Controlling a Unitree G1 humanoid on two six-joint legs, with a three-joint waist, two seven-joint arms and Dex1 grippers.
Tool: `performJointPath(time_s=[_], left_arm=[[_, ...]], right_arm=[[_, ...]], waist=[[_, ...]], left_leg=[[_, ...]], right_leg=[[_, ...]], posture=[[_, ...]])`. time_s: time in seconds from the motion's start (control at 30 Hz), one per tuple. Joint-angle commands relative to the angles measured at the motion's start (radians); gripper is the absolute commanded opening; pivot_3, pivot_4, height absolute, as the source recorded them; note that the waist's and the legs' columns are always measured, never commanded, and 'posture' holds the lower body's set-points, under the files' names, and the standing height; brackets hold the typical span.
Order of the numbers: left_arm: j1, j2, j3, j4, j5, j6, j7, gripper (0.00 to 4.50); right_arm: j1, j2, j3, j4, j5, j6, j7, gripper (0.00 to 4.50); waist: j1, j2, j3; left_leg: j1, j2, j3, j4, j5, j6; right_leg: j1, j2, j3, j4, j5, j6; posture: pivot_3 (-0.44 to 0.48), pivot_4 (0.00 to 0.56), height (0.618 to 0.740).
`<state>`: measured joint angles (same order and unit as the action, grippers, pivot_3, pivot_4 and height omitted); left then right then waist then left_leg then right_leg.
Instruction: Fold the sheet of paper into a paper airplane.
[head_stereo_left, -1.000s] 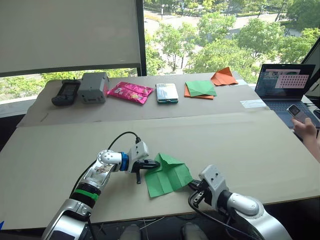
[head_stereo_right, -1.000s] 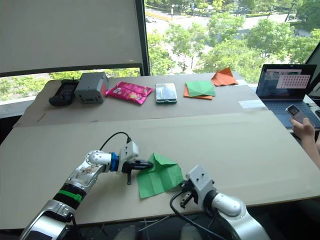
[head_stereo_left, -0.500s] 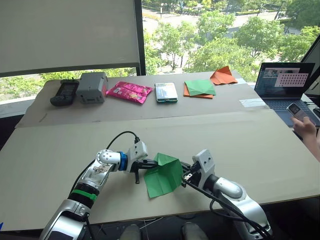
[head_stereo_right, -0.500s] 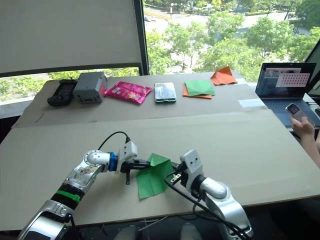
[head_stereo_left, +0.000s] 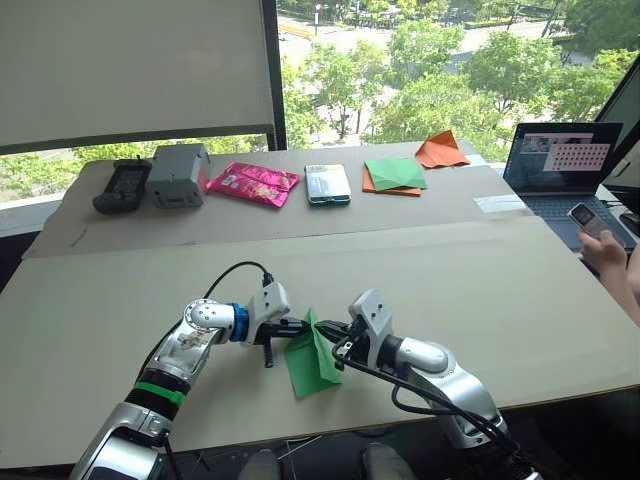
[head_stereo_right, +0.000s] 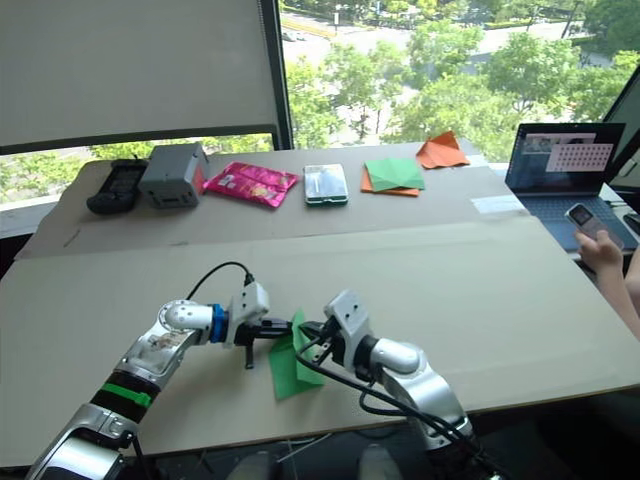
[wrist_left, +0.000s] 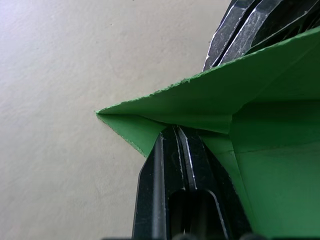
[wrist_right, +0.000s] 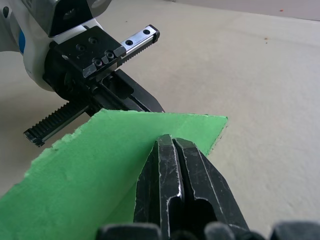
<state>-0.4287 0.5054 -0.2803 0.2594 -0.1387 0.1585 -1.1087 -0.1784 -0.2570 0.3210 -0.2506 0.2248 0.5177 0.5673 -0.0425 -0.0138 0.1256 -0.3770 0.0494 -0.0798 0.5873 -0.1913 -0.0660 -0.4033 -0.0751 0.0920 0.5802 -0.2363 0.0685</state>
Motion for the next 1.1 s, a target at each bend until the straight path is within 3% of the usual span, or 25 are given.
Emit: performJointPath(time_s=[0.03,0.53,0.8,1.1], left_arm=[[0.014,0.012,-0.025,0.010,0.043,0.034,0.008,0.04],[0.086,0.142,0.107,-0.181,-0.032,0.150,0.023,0.04],[0.112,0.105,0.135,-0.312,-0.177,0.286,-0.007,0.04],[0.152,0.130,0.045,-0.198,-0.038,0.163,0.014,0.04]], right_arm=[[-0.014,0.012,0.023,0.008,-0.017,-0.042,0.011,0.00],[-0.082,0.035,0.093,0.148,-0.125,-0.002,-0.004,0.00],[-0.086,0.039,0.087,0.161,-0.133,0.003,0.001,0.00],[-0.087,0.038,0.084,0.154,-0.135,0.006,0.003,0.00]], waist=[[0.000,0.000,0.000],[-0.005,-0.003,0.002],[-0.003,-0.008,0.004],[-0.003,-0.008,0.004]], left_leg=[[0.000,0.000,0.000,0.000,0.000,0.000],[0.008,0.000,0.000,-0.005,0.000,0.000],[0.008,0.000,0.000,-0.008,0.000,0.000],[0.008,0.000,0.000,-0.008,0.000,0.000]], right_leg=[[0.000,0.000,0.000,0.000,0.000,0.000],[-0.002,0.001,0.002,0.013,0.000,0.000],[-0.002,0.001,0.002,0.013,0.000,-0.001],[-0.002,0.001,0.002,0.013,0.000,-0.001]], posture=[[0.000,0.150,0.732],[0.000,0.150,0.732],[0.000,0.150,0.732],[0.000,0.150,0.732]])
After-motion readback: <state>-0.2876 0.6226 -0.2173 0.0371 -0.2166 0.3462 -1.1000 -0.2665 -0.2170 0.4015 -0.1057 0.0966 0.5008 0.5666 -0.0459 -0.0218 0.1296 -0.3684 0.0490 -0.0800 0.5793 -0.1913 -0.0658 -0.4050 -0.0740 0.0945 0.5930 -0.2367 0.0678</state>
